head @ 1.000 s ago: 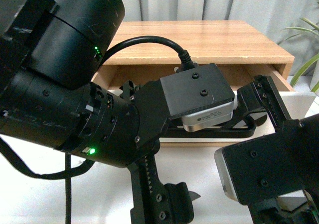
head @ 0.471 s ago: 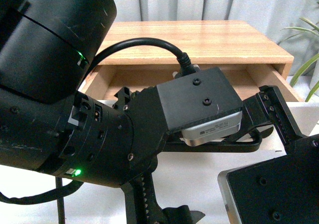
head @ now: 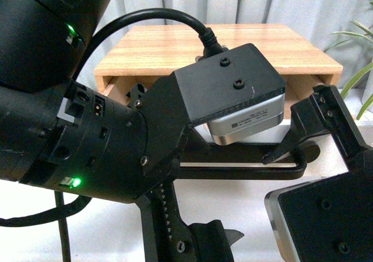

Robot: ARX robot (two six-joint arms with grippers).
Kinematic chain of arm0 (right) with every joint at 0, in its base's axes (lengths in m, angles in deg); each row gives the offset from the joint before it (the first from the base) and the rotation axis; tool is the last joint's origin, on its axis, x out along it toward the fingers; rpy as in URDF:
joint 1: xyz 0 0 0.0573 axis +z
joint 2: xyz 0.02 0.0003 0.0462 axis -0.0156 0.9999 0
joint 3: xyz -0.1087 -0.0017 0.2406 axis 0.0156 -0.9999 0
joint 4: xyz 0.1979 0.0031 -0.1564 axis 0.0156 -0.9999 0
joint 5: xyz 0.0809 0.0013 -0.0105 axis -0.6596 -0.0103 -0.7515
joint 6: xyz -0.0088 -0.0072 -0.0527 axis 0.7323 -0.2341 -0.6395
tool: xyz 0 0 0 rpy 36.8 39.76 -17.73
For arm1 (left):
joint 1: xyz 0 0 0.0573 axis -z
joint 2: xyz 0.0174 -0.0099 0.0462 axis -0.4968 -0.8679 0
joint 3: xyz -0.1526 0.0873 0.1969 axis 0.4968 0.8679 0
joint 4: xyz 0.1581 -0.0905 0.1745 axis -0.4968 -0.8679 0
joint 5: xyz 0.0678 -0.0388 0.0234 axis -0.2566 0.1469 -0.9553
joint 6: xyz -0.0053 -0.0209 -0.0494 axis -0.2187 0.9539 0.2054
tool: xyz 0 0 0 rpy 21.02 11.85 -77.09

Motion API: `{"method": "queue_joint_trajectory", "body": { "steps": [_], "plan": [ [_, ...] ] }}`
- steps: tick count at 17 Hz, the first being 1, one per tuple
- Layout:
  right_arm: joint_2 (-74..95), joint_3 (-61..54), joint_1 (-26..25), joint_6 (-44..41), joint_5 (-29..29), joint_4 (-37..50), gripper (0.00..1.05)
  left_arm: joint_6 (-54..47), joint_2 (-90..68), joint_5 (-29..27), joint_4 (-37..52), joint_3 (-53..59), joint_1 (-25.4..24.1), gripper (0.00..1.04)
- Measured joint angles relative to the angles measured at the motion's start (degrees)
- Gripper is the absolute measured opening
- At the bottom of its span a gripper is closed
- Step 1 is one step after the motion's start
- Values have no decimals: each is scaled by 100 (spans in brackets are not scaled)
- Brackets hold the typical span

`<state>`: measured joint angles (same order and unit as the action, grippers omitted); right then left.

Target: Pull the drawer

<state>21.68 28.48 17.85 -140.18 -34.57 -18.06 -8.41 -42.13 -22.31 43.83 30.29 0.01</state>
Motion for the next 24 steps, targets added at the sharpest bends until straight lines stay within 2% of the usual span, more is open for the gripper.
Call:
{"method": "queue_joint_trajectory", "body": {
  "steps": [3,4,5,6,8,9,12,13,15,17,19,20,21,23,24],
  "plan": [
    [-205,164,-7,-120,4,-186,98,83,319,122,-201,13,-4,98],
    [-531,426,-90,7,-186,-483,98,328,629,431,-247,20,-116,98],
    [-839,691,-286,557,-640,-588,98,955,1082,837,179,20,-514,98],
    [-927,743,-472,1086,-756,-308,98,1486,1248,890,769,48,-890,98],
    [-944,732,-758,1829,-721,299,98,2245,1298,570,1484,133,-1423,98],
    [-944,654,-911,2374,-575,763,98,2710,1272,205,1703,177,-1764,98],
    [-859,407,-1099,3967,190,1731,98,3611,1263,-492,1849,361,-2393,98],
    [-835,400,-1196,4922,527,1838,98,3856,1344,-688,1843,516,-2505,98],
    [-935,334,-1379,6522,841,1725,98,4118,1646,-940,1882,824,-2594,98],
    [-1113,223,-1567,7796,925,1666,98,4282,2039,-1172,1849,1047,-2706,98],
    [-1539,111,-1786,9171,929,1722,98,4354,2516,-1445,1711,1429,-3016,98],
    [-1659,-109,-1843,9331,1130,2343,95,4356,2669,-1445,1639,1585,-3167,98],
    [-1947,-743,-1845,9272,1773,3554,83,4328,2900,-1834,2369,1982,-3193,93],
    [-2588,-1683,-1869,9186,2011,4199,65,4299,3512,-2304,3585,2798,-2992,76],
    [-3012,-2015,-1875,9162,2015,4061,55,4297,3856,-2308,3803,3108,-2938,67]
  ]
}}
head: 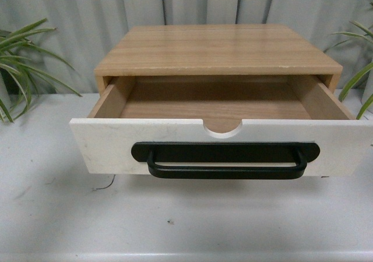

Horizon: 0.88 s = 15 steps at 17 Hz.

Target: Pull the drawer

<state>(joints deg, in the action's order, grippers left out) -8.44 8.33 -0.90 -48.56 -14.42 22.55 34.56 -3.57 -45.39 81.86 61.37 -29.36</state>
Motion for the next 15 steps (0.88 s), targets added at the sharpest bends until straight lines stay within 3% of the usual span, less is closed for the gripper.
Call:
{"method": "queue_joint_trajectory", "body": {
  "steps": [2,5,6,15],
  "plan": [
    [-651,-492,0,-2,2,4,39,-4,339,-57,50,267,-26,48],
    [-1161,-1045,0,-4,4,13,2,-7,787,-63,-83,763,-42,14],
    [-1305,-1185,0,-26,7,-35,2,-7,979,-63,-125,844,-42,3],
    [-2616,-1814,0,-26,7,-640,2,-20,2269,-63,-890,1384,-42,2]
  ]
}}
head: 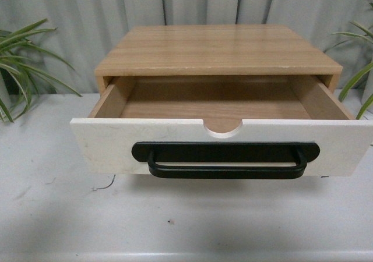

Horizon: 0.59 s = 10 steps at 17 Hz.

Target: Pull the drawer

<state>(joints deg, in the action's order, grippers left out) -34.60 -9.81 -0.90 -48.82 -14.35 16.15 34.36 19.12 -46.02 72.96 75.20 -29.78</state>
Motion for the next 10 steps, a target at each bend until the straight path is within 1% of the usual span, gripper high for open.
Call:
{"method": "queue_joint_trajectory", "body": {
  "steps": [2,3,4,5,6,8,10],
  "plan": [
    [-264,-83,0,0,0,-190,2,0,264,0,-201,68,0,2],
    [-398,-116,0,0,0,-284,2,0,319,0,9,175,0,2],
    [-503,-140,0,0,0,-348,2,0,378,0,-4,249,0,2],
    [-627,-175,0,0,0,-409,2,0,472,0,-221,249,0,2],
    [-654,-310,0,2,0,-166,2,0,590,0,-291,249,0,2],
    [-1005,-310,0,0,2,-608,2,0,1051,0,-702,249,0,2],
    [-1239,-310,0,0,2,-772,2,0,1178,0,-850,249,0,2]
  ]
}}
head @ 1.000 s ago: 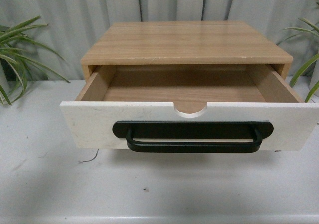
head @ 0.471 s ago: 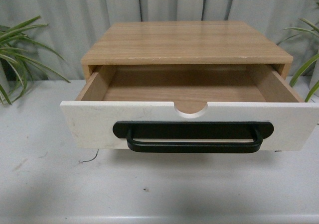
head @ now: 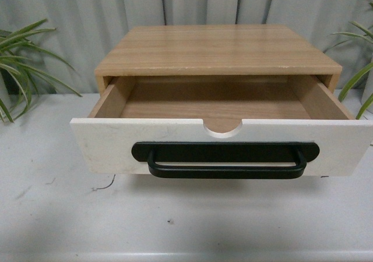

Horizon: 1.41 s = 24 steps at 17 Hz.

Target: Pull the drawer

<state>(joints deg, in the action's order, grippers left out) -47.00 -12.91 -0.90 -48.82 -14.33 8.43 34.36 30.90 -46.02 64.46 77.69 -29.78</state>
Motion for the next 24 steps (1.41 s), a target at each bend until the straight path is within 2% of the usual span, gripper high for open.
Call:
{"method": "queue_joint_trajectory", "body": {
  "steps": [7,9,10,16,17,21,22,23,24],
  "plan": [
    [-785,0,0,-2,-2,-820,2,0,758,0,-734,0,0,2],
    [-1078,7,0,0,13,-1224,2,-4,1604,0,-1805,-2,0,2],
    [-1690,2,0,-7,11,-1982,2,-11,1676,-20,-1661,-39,0,2],
    [-1849,2,0,-13,15,-1941,2,-17,1683,0,-1744,-4,4,2],
    [-1849,2,0,-15,15,-1943,6,-15,1683,0,-1746,-4,4,8],
    [-1849,2,0,-15,15,-1943,55,-15,1683,0,-1744,-4,4,56],
    [-1849,2,0,-15,15,-1943,80,-15,1683,0,-1744,-4,4,82],
    [-1849,2,0,-13,15,-1943,100,-20,1683,0,-1744,-4,4,100],
    [-1849,2,0,-15,15,-1943,98,-17,1683,0,-1744,-4,4,98]
  ]
}}
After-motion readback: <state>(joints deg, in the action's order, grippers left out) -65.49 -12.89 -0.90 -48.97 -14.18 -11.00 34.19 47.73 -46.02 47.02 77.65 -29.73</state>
